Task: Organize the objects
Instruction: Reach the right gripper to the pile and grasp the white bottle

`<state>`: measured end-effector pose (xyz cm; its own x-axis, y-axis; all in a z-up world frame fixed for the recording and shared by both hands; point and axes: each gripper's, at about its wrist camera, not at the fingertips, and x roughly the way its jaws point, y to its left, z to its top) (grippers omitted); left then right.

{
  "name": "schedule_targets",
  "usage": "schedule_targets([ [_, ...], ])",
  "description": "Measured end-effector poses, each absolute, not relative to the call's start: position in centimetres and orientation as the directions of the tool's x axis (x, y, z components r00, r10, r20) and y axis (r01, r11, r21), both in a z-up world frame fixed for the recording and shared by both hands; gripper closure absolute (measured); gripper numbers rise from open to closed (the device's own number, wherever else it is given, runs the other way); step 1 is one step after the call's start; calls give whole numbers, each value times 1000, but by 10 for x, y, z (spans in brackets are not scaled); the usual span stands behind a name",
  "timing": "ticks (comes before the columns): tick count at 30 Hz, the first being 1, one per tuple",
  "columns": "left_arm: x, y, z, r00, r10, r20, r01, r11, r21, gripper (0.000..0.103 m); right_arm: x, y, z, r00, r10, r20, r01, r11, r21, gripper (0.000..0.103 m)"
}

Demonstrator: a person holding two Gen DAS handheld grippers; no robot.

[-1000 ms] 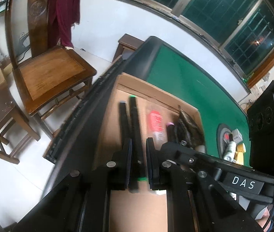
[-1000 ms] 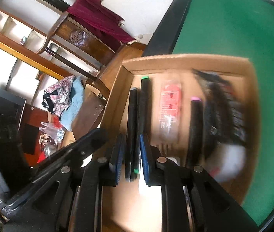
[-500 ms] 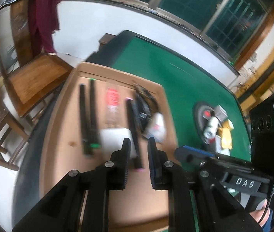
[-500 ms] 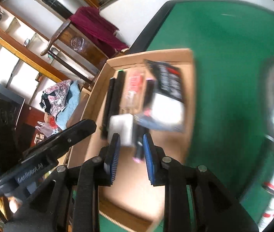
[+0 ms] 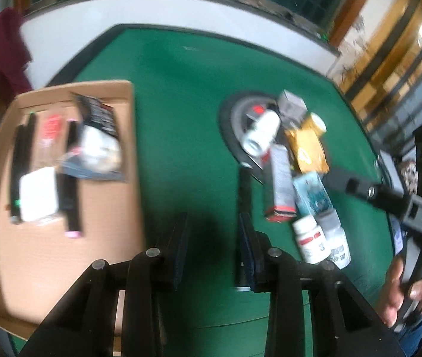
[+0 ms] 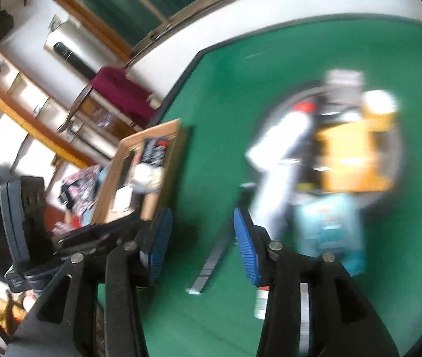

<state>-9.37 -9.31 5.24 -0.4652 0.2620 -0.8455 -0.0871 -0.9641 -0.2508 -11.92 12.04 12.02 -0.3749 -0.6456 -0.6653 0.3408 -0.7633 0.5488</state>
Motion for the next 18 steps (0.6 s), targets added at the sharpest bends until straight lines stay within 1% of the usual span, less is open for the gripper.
schedule_targets([
  [2,-96,-79,46,-442,255,-860,-102,-967,-234,75,-122,143,113,-405,-622,-669,319,-783,534,59],
  [7,-89,-58,34,-455,169,-874,-103,-985,-136,75,-134,173,96,-425,-576,-698,267,-817,511,59],
  [10,-85,-56,28,-446,173,-878,-105,-985,-141,75,-136,177,97,-442,-541,-715,266,-841,472,59],
  [12,-84,-53,25,-440,189,-878,-117,-981,-152,75,-138,182,95,-427,-555,-714,268,-832,486,59],
  [13,-85,-51,22,-438,179,-881,-116,-983,-142,75,-138,182,94,-423,-552,-719,266,-834,483,59],
  [16,-88,-48,14,-441,126,-889,-109,-990,-86,75,-136,176,93,-410,-493,-768,270,-869,414,59],
  [18,-87,-50,11,-469,117,-875,-100,-992,-79,75,-132,175,94,-410,-497,-765,285,-867,410,59],
])
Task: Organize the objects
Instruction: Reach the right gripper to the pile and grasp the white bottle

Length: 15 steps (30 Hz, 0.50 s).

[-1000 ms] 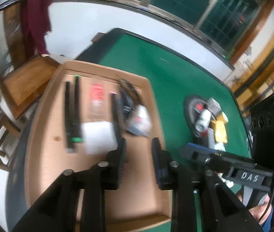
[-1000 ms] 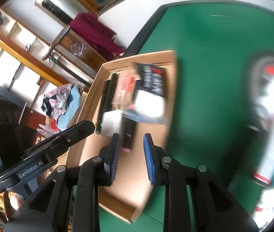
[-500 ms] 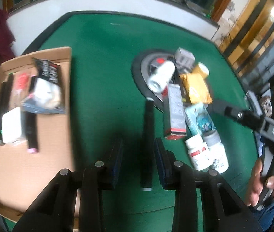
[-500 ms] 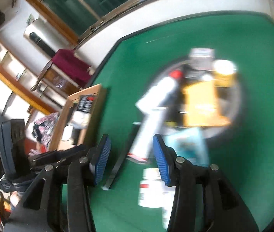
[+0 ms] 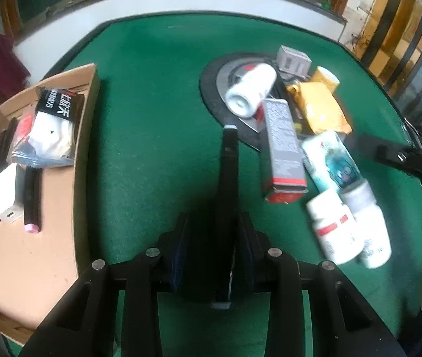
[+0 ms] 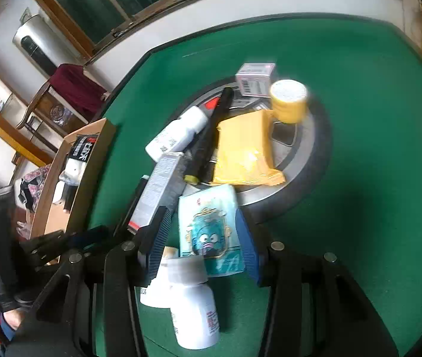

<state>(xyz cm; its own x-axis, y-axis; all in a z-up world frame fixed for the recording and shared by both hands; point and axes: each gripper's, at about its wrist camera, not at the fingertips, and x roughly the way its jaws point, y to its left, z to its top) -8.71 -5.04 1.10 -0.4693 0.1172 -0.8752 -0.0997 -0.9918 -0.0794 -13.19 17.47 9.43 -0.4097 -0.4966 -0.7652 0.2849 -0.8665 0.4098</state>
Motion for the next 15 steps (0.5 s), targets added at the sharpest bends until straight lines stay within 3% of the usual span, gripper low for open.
schedule_targets([
  [2,-85,-52,9,-497,118,-859,-101,-992,-78,77,-127,172,96,-411,-497,-764,292,-866,406,59],
  [5,-82,-50,7,-533,63,-844,-99,-995,-11,91,-117,174,96,-422,-497,-759,295,-866,403,59],
  [15,-67,-67,12,-556,159,-816,-77,-987,-140,91,-72,178,82,-413,-472,-779,338,-873,350,59],
])
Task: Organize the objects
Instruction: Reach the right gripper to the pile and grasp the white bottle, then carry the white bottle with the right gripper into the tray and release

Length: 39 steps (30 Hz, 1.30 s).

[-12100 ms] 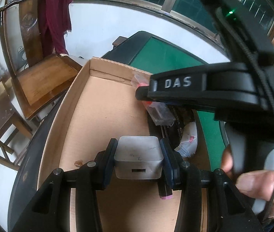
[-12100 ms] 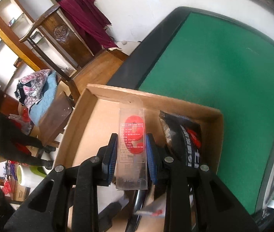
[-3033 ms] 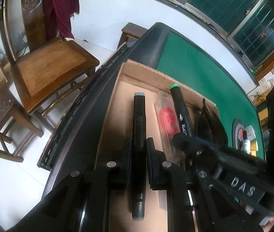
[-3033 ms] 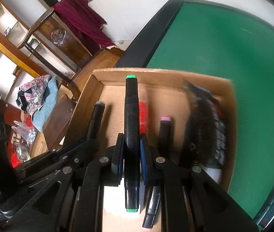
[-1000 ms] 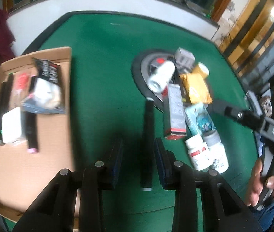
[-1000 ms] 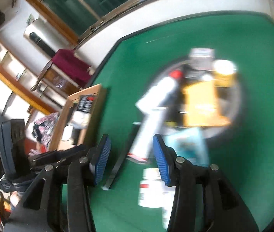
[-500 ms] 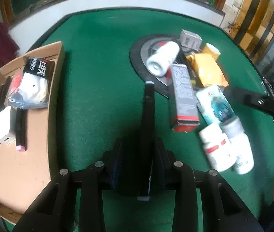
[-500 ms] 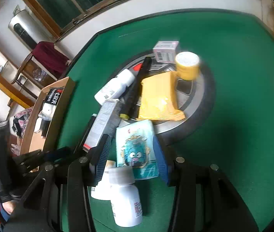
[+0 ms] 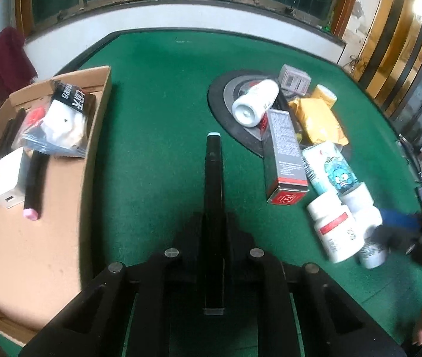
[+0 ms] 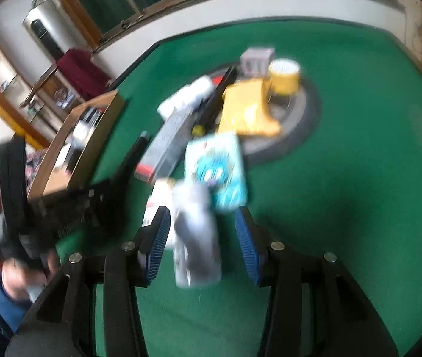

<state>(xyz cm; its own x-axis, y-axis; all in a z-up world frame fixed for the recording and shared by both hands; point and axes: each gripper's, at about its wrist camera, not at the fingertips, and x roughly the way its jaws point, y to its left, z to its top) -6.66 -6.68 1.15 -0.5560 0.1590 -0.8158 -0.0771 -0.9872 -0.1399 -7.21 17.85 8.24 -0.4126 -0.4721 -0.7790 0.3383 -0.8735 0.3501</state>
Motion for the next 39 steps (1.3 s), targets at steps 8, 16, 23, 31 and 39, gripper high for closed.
schedule_targets([
  [8,-53,-78,30,-596,182,-782,-72,-982,-173,91,-69,165,66,-422,-429,-798,376,-884,277,65],
  [16,-53,-78,21,-556,170,-814,-59,-984,-166,91,-64,167,65,-456,-386,-802,363,-903,229,71],
  [23,-72,-65,8,-523,94,-847,-40,-996,-86,91,-64,174,64,-448,-403,-798,349,-901,259,71],
  [31,-91,-55,5,-562,36,-827,-21,-999,-29,91,-62,173,63,-449,-414,-792,362,-895,262,71],
  [39,-62,-72,18,-582,169,-795,-34,-982,-184,91,-63,184,69,-484,-413,-771,327,-903,278,71],
])
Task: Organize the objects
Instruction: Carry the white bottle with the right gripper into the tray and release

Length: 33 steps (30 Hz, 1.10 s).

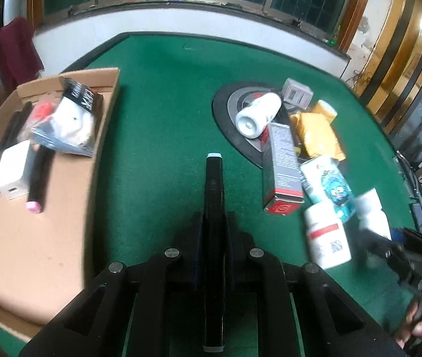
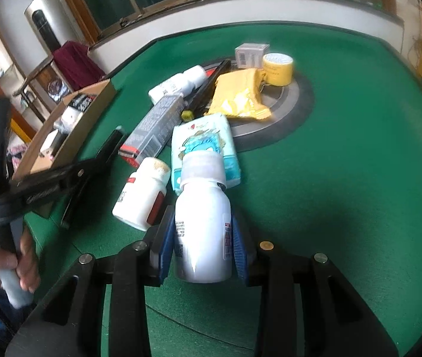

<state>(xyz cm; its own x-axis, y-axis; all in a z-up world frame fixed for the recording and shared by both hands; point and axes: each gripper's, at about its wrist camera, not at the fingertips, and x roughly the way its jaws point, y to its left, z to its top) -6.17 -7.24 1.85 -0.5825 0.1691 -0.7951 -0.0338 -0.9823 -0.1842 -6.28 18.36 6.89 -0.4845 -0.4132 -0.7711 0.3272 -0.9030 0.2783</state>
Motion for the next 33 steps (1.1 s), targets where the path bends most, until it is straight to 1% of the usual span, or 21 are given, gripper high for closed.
schedule_targets([
  [8,-42,-88,46,-627,219,-747,-39,-967,-251,91,-62,191,78,-501,-461,-733,313,-886,343,71],
  [13,-34,-113,65,-659,242,-712,-16,-951,-308,91,-57,175,88,-475,-526,-705,359,-848,391,71],
  [17,-27,-142,77,-693,220,-686,20,-946,-324,91,-58,153,91,-435,-573,-695,388,-816,429,71],
  [24,-23,-205,85,-733,140,-665,134,-930,-343,91,-60,97,107,-368,-635,-679,470,-757,454,71],
  [28,-19,-237,82,-736,92,-670,192,-921,-337,91,-60,47,119,-320,-665,-675,531,-716,453,71],
  [33,-15,-272,66,-715,42,-698,263,-909,-324,91,-59,-15,122,-258,-690,-677,587,-668,457,71],
])
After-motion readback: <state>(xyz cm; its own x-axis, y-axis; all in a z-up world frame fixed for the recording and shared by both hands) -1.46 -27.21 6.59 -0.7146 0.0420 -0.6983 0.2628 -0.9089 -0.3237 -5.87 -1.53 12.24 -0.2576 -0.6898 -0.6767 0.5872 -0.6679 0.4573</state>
